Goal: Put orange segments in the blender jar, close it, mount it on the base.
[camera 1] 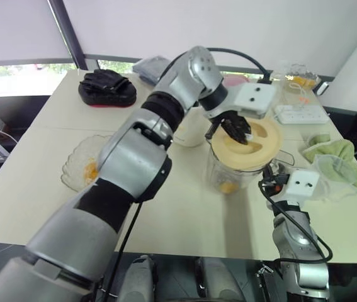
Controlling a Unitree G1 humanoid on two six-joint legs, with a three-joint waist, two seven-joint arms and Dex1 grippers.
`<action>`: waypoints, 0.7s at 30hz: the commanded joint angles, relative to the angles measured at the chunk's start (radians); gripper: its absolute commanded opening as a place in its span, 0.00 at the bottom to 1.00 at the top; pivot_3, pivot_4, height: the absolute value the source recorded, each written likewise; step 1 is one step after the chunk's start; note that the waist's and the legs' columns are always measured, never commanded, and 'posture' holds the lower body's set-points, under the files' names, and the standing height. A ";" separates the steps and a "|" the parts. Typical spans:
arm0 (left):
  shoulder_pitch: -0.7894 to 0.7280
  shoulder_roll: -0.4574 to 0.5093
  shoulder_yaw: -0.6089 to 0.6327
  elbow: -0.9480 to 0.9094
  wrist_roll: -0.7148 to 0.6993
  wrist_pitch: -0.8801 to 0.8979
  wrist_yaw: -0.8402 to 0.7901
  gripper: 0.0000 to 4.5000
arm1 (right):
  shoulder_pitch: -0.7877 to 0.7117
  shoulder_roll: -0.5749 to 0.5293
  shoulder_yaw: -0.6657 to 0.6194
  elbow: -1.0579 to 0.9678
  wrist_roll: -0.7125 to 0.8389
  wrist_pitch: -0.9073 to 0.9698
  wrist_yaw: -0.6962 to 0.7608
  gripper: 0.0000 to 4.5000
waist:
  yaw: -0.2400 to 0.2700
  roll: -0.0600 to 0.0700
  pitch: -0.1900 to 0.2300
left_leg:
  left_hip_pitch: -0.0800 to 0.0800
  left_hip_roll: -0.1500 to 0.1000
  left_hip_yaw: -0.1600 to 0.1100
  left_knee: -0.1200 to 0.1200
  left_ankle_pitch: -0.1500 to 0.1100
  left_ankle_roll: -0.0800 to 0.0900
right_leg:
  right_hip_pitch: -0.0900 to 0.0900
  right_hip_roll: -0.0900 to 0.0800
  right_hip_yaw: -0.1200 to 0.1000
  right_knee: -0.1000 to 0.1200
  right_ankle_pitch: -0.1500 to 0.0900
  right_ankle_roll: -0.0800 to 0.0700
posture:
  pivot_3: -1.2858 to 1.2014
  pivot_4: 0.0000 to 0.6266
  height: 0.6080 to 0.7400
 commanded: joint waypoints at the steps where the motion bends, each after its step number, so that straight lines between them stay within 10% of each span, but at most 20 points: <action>1: 0.008 0.018 -0.038 0.022 0.048 0.009 -0.030 0.05 | 0.016 -0.009 -0.026 -0.029 -0.004 -0.002 0.005 0.21 | 0.000 0.000 0.000 | 0.000 0.000 0.000 0.000 0.000 0.000 | 0.000 0.000 0.000 0.000 0.000 0.000 | 0.52 0.24 1.00; 21: 0.130 -0.033 -0.167 0.034 0.157 -0.082 0.101 0.05 | 0.077 0.010 -0.035 -0.094 -0.019 0.007 -0.022 0.21 | 0.009 -0.002 -0.016 | 0.003 0.000 -0.002 0.001 0.000 0.000 | 0.005 -0.002 0.000 -0.001 0.000 0.000 | 0.52 0.24 1.00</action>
